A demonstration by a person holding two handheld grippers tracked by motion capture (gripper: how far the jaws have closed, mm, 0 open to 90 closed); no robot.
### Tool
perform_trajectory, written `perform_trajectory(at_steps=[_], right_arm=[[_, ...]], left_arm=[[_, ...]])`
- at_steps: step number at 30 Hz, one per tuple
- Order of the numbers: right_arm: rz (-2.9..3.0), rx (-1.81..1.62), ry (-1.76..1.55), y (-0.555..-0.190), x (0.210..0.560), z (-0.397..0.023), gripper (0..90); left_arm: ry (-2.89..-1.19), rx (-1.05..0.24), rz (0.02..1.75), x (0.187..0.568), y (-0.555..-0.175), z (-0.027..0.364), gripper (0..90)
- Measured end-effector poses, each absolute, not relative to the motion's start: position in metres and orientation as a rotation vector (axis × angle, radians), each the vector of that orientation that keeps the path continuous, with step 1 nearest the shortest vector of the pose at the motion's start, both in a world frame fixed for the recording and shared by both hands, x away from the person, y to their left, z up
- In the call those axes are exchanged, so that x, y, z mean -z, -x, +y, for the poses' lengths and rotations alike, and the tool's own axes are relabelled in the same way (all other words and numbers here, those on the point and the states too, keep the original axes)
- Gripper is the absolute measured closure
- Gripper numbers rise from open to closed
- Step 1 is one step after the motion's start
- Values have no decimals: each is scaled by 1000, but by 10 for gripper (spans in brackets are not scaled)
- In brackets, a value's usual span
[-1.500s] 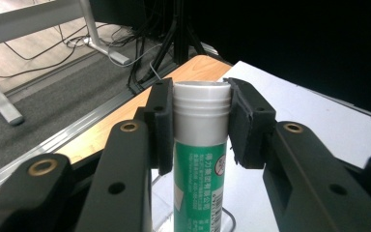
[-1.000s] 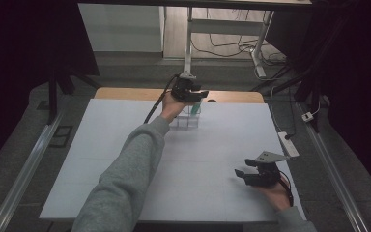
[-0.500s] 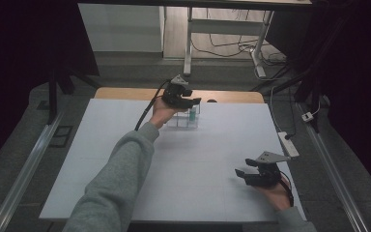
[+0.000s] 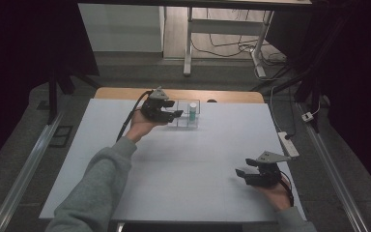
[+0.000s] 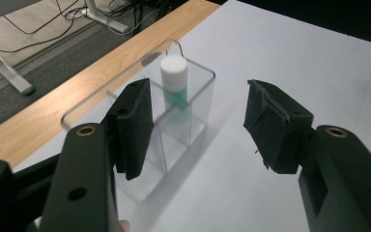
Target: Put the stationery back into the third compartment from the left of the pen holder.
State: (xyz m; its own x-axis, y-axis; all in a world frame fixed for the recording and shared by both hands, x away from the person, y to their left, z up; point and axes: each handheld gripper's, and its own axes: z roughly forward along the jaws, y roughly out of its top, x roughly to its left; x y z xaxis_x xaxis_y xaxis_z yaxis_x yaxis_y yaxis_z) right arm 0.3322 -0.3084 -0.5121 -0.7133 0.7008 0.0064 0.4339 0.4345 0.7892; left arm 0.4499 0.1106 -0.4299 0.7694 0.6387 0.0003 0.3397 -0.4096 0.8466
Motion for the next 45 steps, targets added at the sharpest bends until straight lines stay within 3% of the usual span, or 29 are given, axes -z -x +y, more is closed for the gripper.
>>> perform_trajectory(at_steps=[17, 32, 45], right_arm=[[2363, -1154, -978, -332, 512, -308, 342], [2364, -1150, -976, -332, 512, -308, 341], [2358, -1156, -967, -332, 512, -309, 334]], left_arm=[[-2004, -392, 779, 450, -367, 170, 425], [-2000, -360, 889, 499, -319, 209, 409], [-2012, -341, 966, 518, -284, 228, 381]])
